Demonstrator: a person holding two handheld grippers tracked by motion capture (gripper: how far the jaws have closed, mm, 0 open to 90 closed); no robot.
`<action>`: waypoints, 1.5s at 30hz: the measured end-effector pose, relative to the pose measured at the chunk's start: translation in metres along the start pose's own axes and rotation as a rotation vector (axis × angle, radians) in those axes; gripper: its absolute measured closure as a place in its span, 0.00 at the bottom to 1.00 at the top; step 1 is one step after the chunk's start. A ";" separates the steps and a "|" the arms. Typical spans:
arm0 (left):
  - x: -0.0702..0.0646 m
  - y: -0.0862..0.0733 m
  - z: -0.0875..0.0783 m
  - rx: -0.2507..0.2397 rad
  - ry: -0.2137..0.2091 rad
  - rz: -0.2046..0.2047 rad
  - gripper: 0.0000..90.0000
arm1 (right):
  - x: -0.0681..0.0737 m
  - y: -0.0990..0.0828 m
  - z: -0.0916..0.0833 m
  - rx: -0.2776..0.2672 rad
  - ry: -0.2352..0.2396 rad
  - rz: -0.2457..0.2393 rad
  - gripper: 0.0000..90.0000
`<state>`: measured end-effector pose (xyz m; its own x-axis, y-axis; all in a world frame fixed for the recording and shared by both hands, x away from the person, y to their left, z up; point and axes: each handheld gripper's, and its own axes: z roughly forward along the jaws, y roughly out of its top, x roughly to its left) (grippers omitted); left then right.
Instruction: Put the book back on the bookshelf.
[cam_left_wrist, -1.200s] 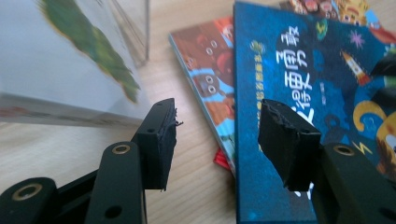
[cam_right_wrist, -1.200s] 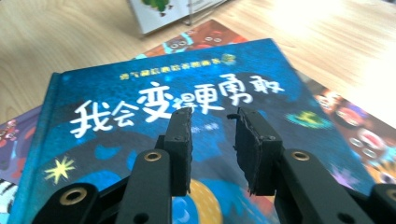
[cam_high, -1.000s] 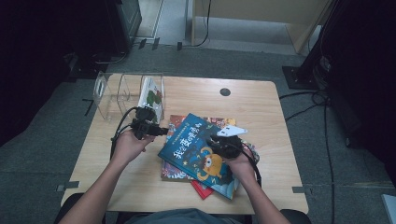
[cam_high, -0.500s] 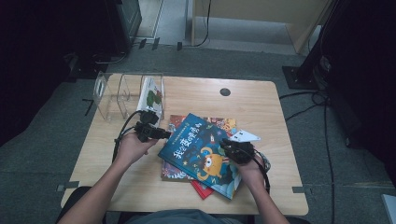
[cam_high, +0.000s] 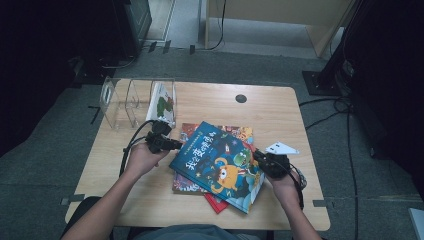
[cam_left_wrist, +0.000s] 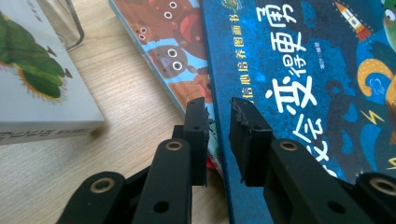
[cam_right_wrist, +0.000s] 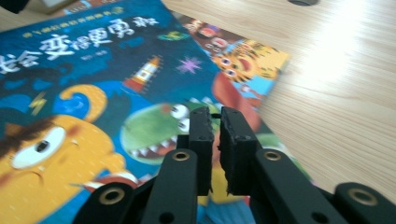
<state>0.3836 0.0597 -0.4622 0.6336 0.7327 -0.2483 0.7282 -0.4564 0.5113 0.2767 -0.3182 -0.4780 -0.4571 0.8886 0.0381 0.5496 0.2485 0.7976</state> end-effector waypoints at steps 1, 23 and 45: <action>0.000 0.000 0.001 0.003 0.002 0.002 0.86 | 0.000 0.000 0.000 0.000 0.000 0.000 0.94; 0.009 -0.016 0.013 0.024 0.014 -0.001 0.96 | -0.028 -0.026 -0.012 0.095 -0.036 0.058 1.00; 0.001 -0.026 0.011 0.031 0.022 -0.007 0.98 | -0.043 -0.027 -0.012 0.146 -0.048 0.145 1.00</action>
<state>0.3684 0.0669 -0.4848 0.6229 0.7466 -0.2338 0.7407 -0.4666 0.4834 0.2728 -0.3679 -0.4938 -0.3341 0.9355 0.1146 0.7044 0.1670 0.6898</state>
